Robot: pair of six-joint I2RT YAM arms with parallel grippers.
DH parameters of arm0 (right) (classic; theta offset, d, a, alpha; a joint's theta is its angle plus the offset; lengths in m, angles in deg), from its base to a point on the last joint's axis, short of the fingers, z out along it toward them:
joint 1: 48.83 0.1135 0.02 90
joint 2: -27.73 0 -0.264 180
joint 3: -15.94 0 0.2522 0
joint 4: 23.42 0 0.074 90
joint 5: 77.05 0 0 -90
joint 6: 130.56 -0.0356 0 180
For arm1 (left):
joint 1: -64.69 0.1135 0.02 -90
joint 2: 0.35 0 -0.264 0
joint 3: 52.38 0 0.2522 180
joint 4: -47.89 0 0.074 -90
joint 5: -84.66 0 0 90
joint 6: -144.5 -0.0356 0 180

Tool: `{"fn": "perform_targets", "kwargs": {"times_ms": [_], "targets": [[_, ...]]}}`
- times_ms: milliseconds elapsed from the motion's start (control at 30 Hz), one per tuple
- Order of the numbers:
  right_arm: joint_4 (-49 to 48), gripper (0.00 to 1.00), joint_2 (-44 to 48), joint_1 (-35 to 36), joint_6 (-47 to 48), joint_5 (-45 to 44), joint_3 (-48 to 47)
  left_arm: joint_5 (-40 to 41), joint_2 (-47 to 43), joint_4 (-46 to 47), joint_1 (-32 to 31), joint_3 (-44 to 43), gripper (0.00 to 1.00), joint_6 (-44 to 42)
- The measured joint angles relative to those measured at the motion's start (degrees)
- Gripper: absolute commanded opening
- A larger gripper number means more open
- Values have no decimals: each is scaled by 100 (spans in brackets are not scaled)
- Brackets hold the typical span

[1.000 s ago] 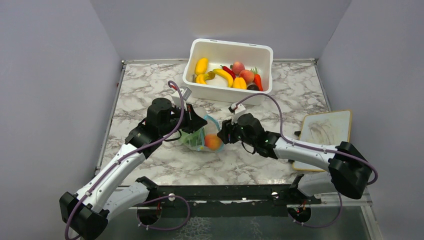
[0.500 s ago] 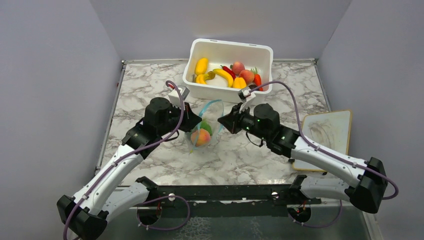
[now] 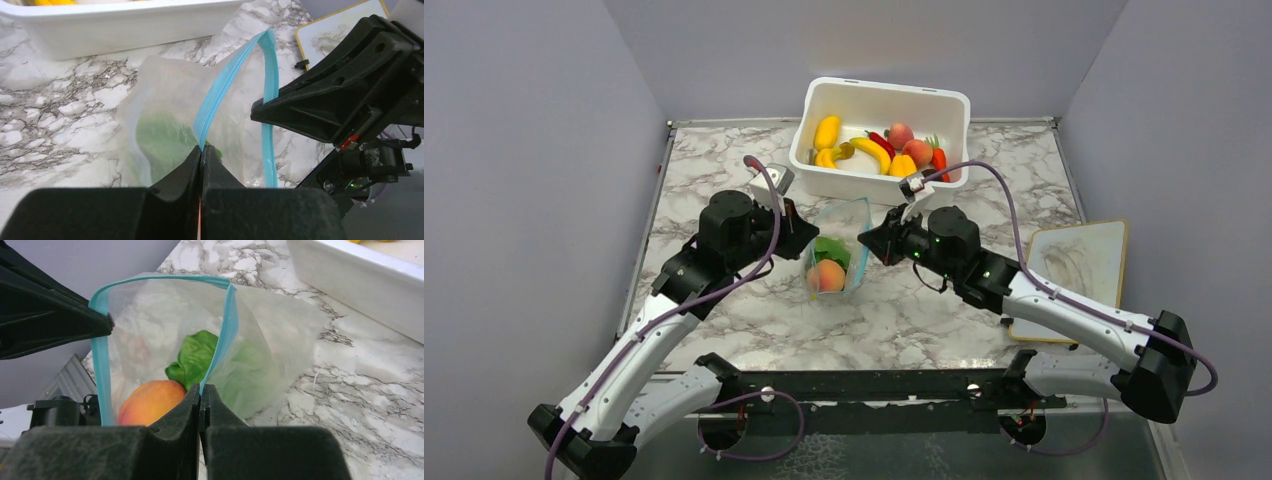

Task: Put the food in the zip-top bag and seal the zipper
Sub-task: Adjust the fake fruit in the zipper food storage bag.

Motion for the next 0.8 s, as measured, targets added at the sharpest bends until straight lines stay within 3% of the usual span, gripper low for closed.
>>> {"fn": "perform_targets", "kwargs": {"times_ms": [233, 467, 800], "targets": [[-400, 1, -120, 0, -4, -24, 240, -9, -271, 48, 0, 22, 0, -133], [-612, 2, -723, 0, 7, -72, 544, -81, -199, 219, 0, 570, 0, -326], [-588, 39, -973, 0, 61, -393, 603, -343, -103, 660, 0, 951, 0, -382]]}}
